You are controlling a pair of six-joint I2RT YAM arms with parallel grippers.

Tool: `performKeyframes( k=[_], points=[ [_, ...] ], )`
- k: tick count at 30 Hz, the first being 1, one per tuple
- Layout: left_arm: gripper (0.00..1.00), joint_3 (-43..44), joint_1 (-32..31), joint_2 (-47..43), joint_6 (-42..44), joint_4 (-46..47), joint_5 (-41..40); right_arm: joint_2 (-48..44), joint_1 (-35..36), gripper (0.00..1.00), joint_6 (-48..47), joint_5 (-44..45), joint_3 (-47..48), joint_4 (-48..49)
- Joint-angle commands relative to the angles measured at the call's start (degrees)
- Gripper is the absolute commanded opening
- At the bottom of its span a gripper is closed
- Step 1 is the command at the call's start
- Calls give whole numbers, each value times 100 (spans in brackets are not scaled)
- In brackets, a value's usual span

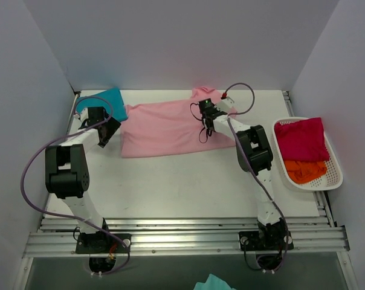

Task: Fold and stack the t-shirts
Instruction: Fold the tshirt

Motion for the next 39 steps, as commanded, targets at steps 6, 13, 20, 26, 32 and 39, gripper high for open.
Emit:
performKeyframes(
  k=[6,13,20,26,32,39],
  points=[
    [94,73,9,121,144,317,-1,692,79,7,-150,-214,950,-189],
    [94,73,-9,139,170,492,69,439,44,70,-562,-101,749,232],
    [94,-147,-97,-344,162,493,-115,-730,-52,75,-756,374,-331,663],
    [94,-586,-367,-1170,30,379,-405,-2040,0,76,-660,743,-1937,1023],
    [94,-1226,-808,-1909,-137,221,-791,-3454,9,76,-274,954,-3485,1120],
    [94,-2282,-1301,-2182,-646,624,-732,-5194,281,76,280,850,-5745,1559]
  ],
)
